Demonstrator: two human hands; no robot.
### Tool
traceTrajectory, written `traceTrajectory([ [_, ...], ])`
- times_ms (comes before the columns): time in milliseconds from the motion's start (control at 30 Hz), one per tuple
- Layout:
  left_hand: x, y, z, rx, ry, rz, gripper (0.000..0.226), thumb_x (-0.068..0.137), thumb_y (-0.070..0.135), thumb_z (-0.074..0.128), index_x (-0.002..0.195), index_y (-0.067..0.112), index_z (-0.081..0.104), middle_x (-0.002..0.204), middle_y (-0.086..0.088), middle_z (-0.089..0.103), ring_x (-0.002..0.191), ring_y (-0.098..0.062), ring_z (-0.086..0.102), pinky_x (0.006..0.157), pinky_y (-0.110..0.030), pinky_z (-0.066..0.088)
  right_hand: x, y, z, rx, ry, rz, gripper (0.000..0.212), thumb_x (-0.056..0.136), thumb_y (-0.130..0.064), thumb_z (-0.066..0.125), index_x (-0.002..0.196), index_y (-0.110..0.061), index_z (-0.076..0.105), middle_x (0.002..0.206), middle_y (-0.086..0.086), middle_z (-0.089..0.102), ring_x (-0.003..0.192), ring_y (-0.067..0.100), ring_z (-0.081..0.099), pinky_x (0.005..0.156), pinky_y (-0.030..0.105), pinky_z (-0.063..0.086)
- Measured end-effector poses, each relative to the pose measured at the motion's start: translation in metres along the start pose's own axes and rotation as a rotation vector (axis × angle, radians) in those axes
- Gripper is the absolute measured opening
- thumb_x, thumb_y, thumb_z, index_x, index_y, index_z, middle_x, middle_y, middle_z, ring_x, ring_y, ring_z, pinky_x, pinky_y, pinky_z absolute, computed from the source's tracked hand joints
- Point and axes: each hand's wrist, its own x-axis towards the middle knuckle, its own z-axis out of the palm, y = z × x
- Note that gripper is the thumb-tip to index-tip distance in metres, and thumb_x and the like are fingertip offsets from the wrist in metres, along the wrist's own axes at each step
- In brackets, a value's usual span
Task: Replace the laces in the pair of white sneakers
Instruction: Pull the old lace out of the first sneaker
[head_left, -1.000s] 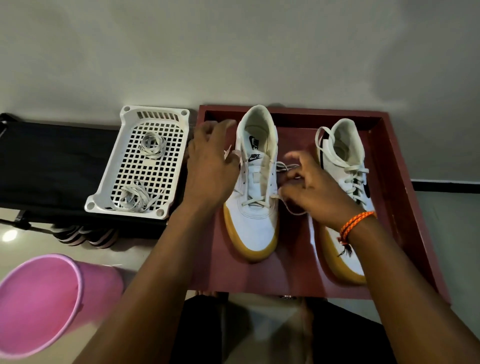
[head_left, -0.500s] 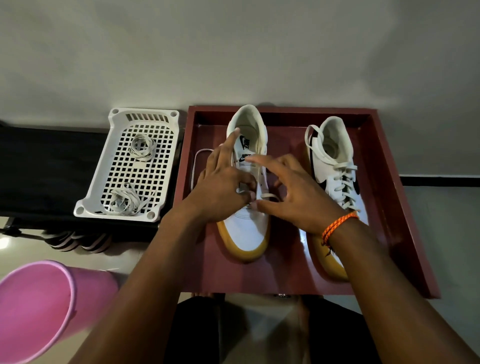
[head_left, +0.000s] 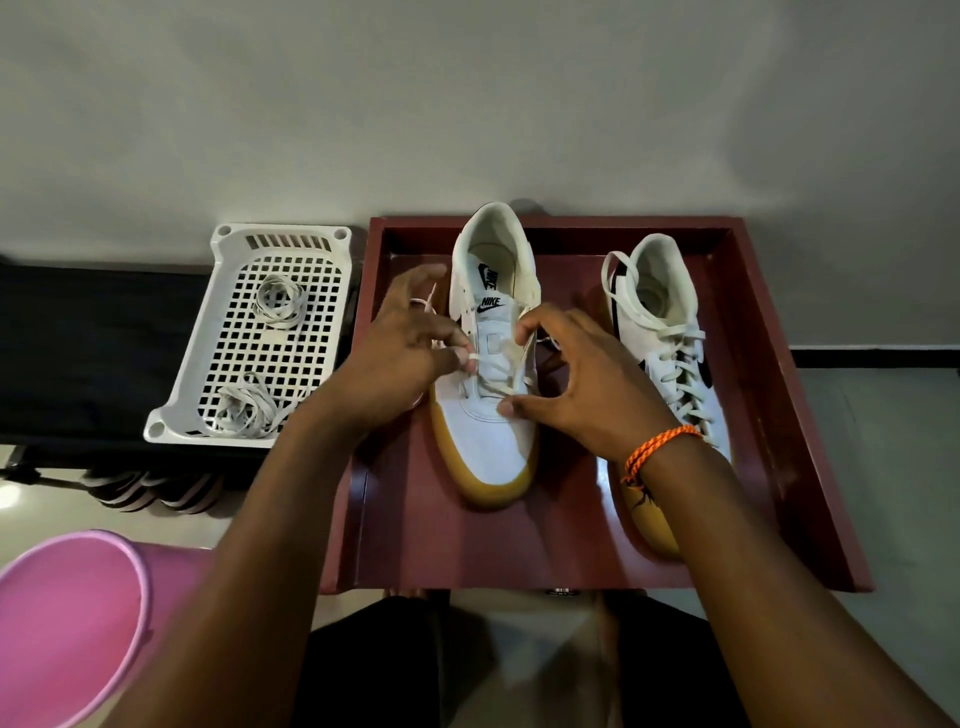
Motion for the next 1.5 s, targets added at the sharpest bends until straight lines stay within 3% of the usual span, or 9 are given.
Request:
traceTrajectory([
  [167, 0.005, -0.001, 0.012, 0.150, 0.148, 0.133, 0.022, 0.097, 0.018, 0.068, 0.098, 0.038, 0.077, 0.152, 0.006, 0.043, 0.142, -0.004, 0.041, 0.115, -0.042, 0.046, 0.002, 0.002, 0.004, 0.023, -0.002, -0.023, 0.063, 0.069, -0.056, 0.091, 0.118, -0.043, 0.052, 0.121, -0.013, 0.053, 0.101, 0.016, 0.064, 0.083, 0.044, 0.059],
  [300, 0.002, -0.003, 0.022, 0.416, 0.024, 0.152, 0.018, 0.095, 0.040, 0.065, 0.104, 0.041, 0.080, 0.175, 0.007, 0.013, 0.156, -0.028, 0.023, 0.122, -0.046, 0.028, 0.002, 0.002, 0.007, 0.022, 0.019, -0.030, 0.064, 0.069, -0.049, 0.093, 0.118, -0.041, 0.052, 0.120, -0.013, 0.054, 0.101, 0.018, 0.064, 0.082, 0.045, 0.059],
  [433, -0.002, -0.002, 0.034, 0.502, 0.012, 0.113, 0.019, 0.091, 0.022, 0.080, 0.099, 0.038, 0.079, 0.177, 0.007, -0.005, 0.159, -0.033, 0.011, 0.118, -0.045, 0.025, 0.002, 0.002, 0.008, 0.040, 0.034, -0.029, 0.061, 0.068, -0.042, 0.095, 0.113, -0.039, 0.054, 0.117, -0.014, 0.056, 0.098, 0.013, 0.066, 0.080, 0.043, 0.060],
  [700, 0.004, -0.001, 0.016, 0.286, 0.102, 0.144, 0.038, 0.091, 0.014, 0.081, 0.079, 0.047, 0.068, 0.175, 0.006, 0.009, 0.156, -0.029, 0.021, 0.122, -0.037, 0.024, 0.003, 0.002, 0.007, 0.043, 0.015, -0.028, 0.059, 0.068, -0.045, 0.095, 0.109, -0.039, 0.052, 0.115, -0.014, 0.056, 0.098, 0.014, 0.066, 0.081, 0.045, 0.059],
  [833, 0.008, -0.006, 0.010, 0.279, 0.153, 0.188, 0.034, 0.091, 0.010, 0.074, 0.093, 0.044, 0.074, 0.169, 0.006, 0.026, 0.150, -0.028, 0.035, 0.119, -0.056, 0.038, 0.003, 0.002, 0.007, 0.043, 0.016, -0.032, 0.058, 0.069, -0.044, 0.094, 0.109, -0.039, 0.052, 0.116, -0.013, 0.056, 0.098, 0.015, 0.065, 0.081, 0.045, 0.060],
  [967, 0.001, -0.008, 0.034, 0.545, 0.007, 0.222, 0.014, 0.093, 0.036, 0.069, 0.103, 0.039, 0.079, 0.178, 0.005, 0.005, 0.163, -0.036, 0.010, 0.121, -0.069, 0.026, 0.003, 0.003, 0.007, 0.053, 0.018, -0.050, 0.058, 0.068, -0.040, 0.094, 0.110, -0.038, 0.053, 0.114, -0.013, 0.056, 0.098, 0.014, 0.066, 0.080, 0.045, 0.060],
  [1133, 0.004, -0.006, 0.032, 0.499, 0.045, 0.180, 0.005, 0.093, 0.032, 0.080, 0.090, 0.035, 0.080, 0.178, 0.010, 0.007, 0.161, -0.029, 0.013, 0.122, -0.053, 0.026, 0.004, 0.004, 0.007, 0.046, 0.018, -0.045, 0.059, 0.067, -0.043, 0.094, 0.107, -0.038, 0.052, 0.113, -0.013, 0.057, 0.098, 0.015, 0.065, 0.082, 0.046, 0.059],
  [1367, 0.013, -0.011, 0.010, 0.225, 0.287, 0.193, 0.019, 0.086, 0.027, 0.067, 0.087, 0.046, 0.073, 0.164, 0.002, 0.039, 0.150, -0.025, 0.037, 0.115, -0.058, 0.041, 0.003, 0.002, 0.006, 0.037, 0.015, -0.032, 0.058, 0.068, -0.043, 0.094, 0.108, -0.037, 0.052, 0.112, -0.013, 0.055, 0.097, 0.016, 0.064, 0.083, 0.045, 0.058],
  [1500, 0.005, -0.005, 0.026, 0.478, 0.093, 0.210, 0.024, 0.090, 0.031, 0.065, 0.100, 0.050, 0.077, 0.175, 0.008, 0.020, 0.160, -0.033, 0.020, 0.121, -0.066, 0.026, 0.003, 0.000, 0.005, 0.047, 0.009, -0.027, 0.060, 0.068, -0.040, 0.095, 0.111, -0.037, 0.053, 0.116, -0.012, 0.056, 0.100, 0.014, 0.065, 0.085, 0.045, 0.059],
])
